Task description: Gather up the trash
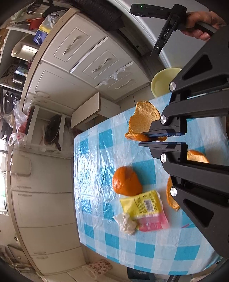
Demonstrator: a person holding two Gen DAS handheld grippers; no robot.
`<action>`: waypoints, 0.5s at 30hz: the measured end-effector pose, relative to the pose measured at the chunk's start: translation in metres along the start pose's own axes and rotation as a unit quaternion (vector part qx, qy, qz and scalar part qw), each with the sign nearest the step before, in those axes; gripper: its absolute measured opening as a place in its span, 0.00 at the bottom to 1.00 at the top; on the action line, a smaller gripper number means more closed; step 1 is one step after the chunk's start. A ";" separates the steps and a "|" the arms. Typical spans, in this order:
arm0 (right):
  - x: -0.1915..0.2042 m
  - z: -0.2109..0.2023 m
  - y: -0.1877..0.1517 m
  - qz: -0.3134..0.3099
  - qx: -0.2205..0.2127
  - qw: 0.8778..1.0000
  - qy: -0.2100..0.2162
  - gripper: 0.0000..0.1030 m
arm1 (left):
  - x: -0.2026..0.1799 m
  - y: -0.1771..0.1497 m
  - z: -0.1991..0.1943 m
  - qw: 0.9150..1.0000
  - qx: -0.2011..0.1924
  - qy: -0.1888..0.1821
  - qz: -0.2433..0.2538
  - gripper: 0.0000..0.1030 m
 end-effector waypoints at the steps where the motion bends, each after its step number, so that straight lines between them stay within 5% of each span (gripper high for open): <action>1: -0.004 -0.002 -0.001 0.003 0.000 1.000 -0.003 0.28 | -0.005 -0.003 0.003 1.000 0.003 -0.001 0.003 0.05; 15: -0.026 -0.064 0.012 0.033 -0.067 0.997 0.016 0.35 | -0.073 -0.045 0.032 0.996 0.061 -0.049 0.052 0.04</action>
Point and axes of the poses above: each gripper's, at about its wrist camera, not at the fingertips, and z roughly the way its jaws point, x to its left, y to its top, the point moved 4 cm from there along z, roughly the way its jaws point, and after that the axes turned 14 degrees about -z, right-handed, at the moved point
